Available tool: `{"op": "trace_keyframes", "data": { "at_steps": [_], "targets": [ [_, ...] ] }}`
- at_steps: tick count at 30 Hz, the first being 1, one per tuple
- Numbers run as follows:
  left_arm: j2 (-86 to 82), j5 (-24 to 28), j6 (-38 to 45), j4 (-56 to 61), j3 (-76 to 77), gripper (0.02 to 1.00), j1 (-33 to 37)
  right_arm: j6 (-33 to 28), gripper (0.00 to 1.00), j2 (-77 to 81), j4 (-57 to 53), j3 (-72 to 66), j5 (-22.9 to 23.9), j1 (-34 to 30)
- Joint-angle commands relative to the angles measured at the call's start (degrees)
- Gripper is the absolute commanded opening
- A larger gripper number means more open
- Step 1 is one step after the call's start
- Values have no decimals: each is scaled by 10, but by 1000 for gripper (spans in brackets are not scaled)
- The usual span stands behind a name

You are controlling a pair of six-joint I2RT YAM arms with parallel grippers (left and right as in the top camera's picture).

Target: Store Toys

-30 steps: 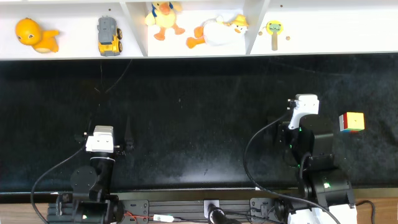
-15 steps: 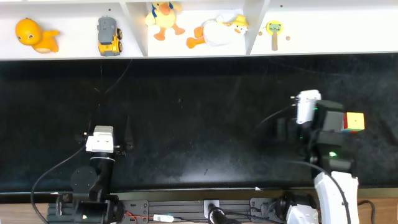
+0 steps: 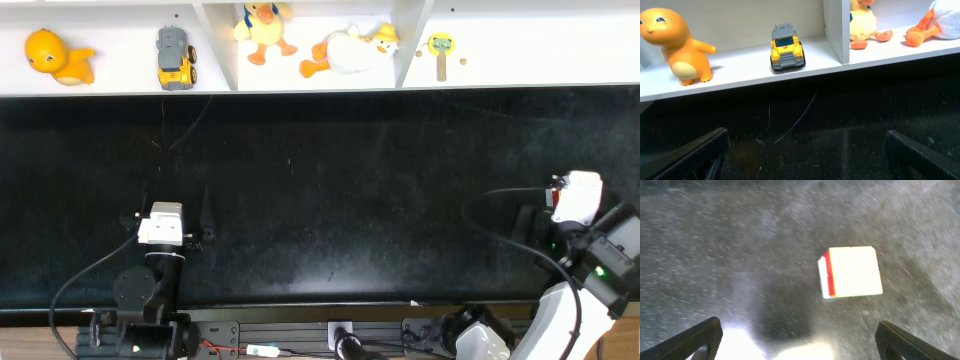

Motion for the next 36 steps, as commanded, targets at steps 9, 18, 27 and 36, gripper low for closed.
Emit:
{"op": "trace_keyframes", "data": {
  "at_steps": [9, 18, 27, 36],
  "targets": [
    [-7, 6, -4, -1, -2, 998, 3, -40, 996, 83, 40, 26, -7, -114],
    [-7, 6, -4, -1, -2, 996, 3, -70, 996, 188, 47, 99, -5, -119],
    [-7, 6, -4, -1, -2, 996, 3, -82, 996, 273, 51, 153, -14, -89],
    [-7, 6, -4, -1, -2, 998, 3, -81, 998, 315, 62, 156, -24, -43]
  ]
}}
